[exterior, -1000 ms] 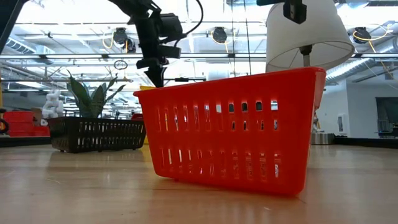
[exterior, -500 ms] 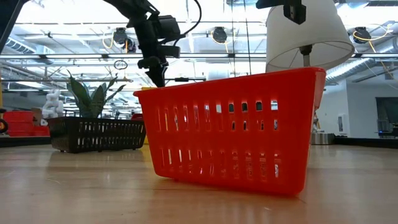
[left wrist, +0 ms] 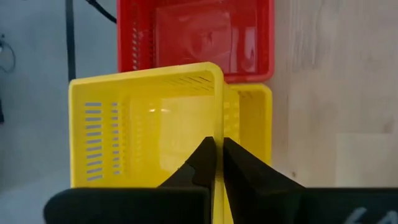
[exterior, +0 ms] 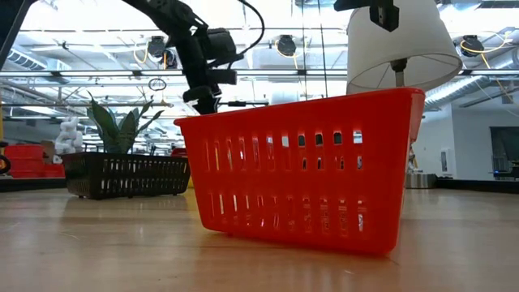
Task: Stack baskets by color
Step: Stack the bottom yellow basket on the top yellow basket
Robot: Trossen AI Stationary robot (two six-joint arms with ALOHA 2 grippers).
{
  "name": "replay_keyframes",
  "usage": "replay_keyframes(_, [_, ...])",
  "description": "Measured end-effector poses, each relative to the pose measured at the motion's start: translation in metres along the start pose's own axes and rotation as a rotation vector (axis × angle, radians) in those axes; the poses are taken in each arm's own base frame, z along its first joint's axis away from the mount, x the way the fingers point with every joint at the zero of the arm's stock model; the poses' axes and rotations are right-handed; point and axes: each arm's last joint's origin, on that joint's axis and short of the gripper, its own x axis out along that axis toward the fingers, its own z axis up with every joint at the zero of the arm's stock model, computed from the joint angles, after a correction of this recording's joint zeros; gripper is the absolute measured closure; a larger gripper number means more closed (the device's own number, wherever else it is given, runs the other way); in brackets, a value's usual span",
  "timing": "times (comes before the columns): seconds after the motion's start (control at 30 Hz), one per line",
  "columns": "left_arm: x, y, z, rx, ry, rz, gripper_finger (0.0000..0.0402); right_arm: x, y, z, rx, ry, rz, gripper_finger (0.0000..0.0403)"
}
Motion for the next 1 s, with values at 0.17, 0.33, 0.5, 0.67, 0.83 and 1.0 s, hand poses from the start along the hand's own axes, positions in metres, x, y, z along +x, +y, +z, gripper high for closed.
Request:
replay_keyframes(0.17, [0.0071,-0.0043,-0.0052,0.001,0.023,-0.017,0.0388,0.0,0.0,0.0,0.002,0.0,0.001,0.0403])
replay_keyframes(0.33, [0.0075,-0.0047,-0.0055,0.008,0.025,-0.017,0.0366,0.0,0.0,0.0,0.002,0.0,0.001,0.0403])
replay_keyframes(0.5, [0.0075,-0.0034,-0.0064,0.005,0.056,0.022,0.0336,0.0,0.0001,0.0,0.002,0.0,0.001,0.0403])
replay_keyframes(0.67, [0.0075,-0.0029,-0.0069,-0.012,0.058,0.024,0.0318,0.0,0.0001,0.0,0.002,0.0,0.001,0.0403])
replay_keyframes(0.83, [0.0075,-0.0031,-0.0073,-0.02,0.061,0.021,0.0314,0.0,0.0001,0.0,0.003,0.0,0.001,0.0403])
replay_keyframes(1.0, [0.0075,-0.0032,-0.0075,-0.019,0.065,0.023,0.0313,0.0,0.0001,0.0001,0.003,0.0,0.002,0.0403])
